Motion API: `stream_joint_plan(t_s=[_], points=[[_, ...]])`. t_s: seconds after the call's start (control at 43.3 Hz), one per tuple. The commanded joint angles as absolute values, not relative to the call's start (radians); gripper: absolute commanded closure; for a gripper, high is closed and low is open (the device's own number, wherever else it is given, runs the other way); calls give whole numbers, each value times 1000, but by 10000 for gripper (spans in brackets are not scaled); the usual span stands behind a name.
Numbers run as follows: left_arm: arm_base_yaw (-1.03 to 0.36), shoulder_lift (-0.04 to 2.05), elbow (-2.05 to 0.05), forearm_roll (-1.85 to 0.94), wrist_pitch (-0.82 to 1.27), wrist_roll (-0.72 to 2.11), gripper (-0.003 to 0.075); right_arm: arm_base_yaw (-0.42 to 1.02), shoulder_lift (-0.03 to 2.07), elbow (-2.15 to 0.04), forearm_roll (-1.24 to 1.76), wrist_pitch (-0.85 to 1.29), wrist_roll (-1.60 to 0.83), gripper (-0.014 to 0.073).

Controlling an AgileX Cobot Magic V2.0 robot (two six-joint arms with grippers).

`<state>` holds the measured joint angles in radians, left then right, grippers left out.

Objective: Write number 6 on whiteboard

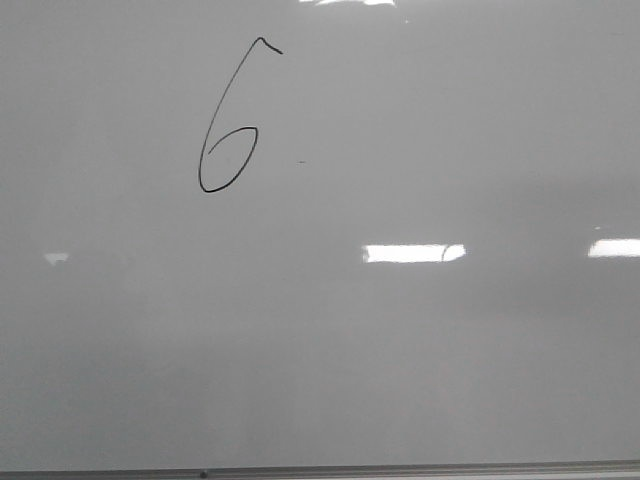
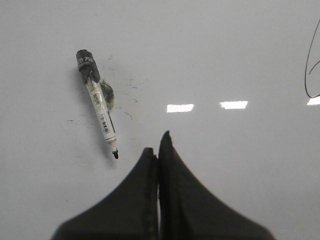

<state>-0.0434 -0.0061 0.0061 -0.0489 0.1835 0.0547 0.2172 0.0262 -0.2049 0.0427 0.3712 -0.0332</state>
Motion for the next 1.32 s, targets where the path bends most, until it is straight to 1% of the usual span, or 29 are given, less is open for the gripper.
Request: stream_joint_plan(t_s=[0.0,0.208,0.3,1.294], points=[[-41,-20,11,-50,110,41,741,165,-15,-149,47,244,-35,660],[-41,-20,11,-50,110,41,741,49,-29,17,72,117,-35,660],[-41,-20,11,-50,110,41,741,28,-29,12,71,132,-35,660],[-41,-20,11,-50,110,41,741,27,-29,12,72,137,-35,662]])
